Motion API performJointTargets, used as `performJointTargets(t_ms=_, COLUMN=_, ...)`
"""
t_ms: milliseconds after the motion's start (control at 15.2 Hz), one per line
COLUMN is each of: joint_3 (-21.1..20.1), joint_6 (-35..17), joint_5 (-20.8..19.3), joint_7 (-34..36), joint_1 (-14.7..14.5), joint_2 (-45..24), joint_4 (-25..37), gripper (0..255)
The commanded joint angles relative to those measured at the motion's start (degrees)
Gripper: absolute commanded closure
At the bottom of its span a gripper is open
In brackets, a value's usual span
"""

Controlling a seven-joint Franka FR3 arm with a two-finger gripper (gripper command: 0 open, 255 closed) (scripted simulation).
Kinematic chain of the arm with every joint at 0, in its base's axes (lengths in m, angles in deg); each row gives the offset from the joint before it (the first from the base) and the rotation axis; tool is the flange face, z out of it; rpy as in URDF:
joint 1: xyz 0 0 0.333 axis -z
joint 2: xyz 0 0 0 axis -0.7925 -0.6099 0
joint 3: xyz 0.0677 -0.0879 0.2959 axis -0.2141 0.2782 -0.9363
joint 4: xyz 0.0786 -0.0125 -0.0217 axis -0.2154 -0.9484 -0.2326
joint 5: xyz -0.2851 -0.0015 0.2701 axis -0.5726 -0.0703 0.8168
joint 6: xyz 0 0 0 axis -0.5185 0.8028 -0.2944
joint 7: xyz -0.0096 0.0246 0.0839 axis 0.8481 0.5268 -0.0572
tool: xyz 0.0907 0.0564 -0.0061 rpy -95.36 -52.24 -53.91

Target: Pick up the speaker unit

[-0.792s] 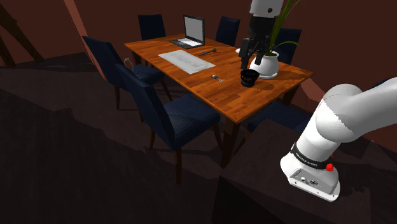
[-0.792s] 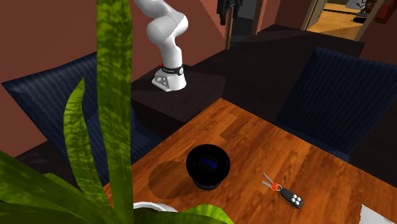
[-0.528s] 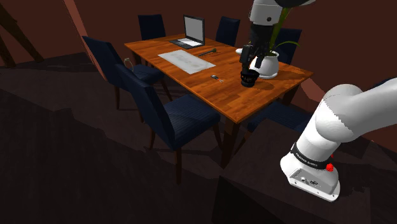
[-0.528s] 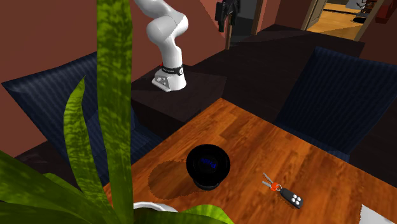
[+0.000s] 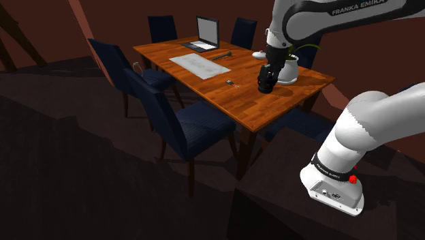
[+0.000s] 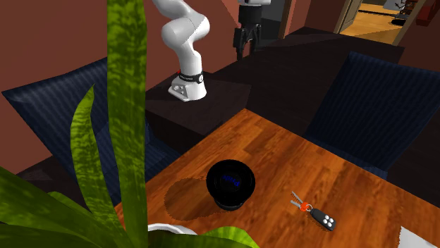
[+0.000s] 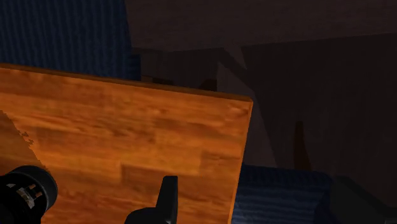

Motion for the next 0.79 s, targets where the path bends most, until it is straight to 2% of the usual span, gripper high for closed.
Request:
performJointTargets(t_ms=0, joint_3=0.46, joint_6=-5.03, joint_5=-3.01, joint_7=-0.72, joint_1=1.4, joint_2=-1.77, joint_4=-2.05, gripper=0)
performJointTargets(t_ms=396, joint_3=2.45, joint_6=-19.63, joint_5=-13.28, joint_7=-2.03, joint_1=7.41, joint_2=-9.24, joint_4=-5.19, gripper=0)
performJointTargets(t_ms=726, joint_3=3.13, joint_6=-32.13, joint_5=-24.05, joint_7=-0.24, joint_1=14.21, joint_2=-18.33, joint_4=-4.64, gripper=0)
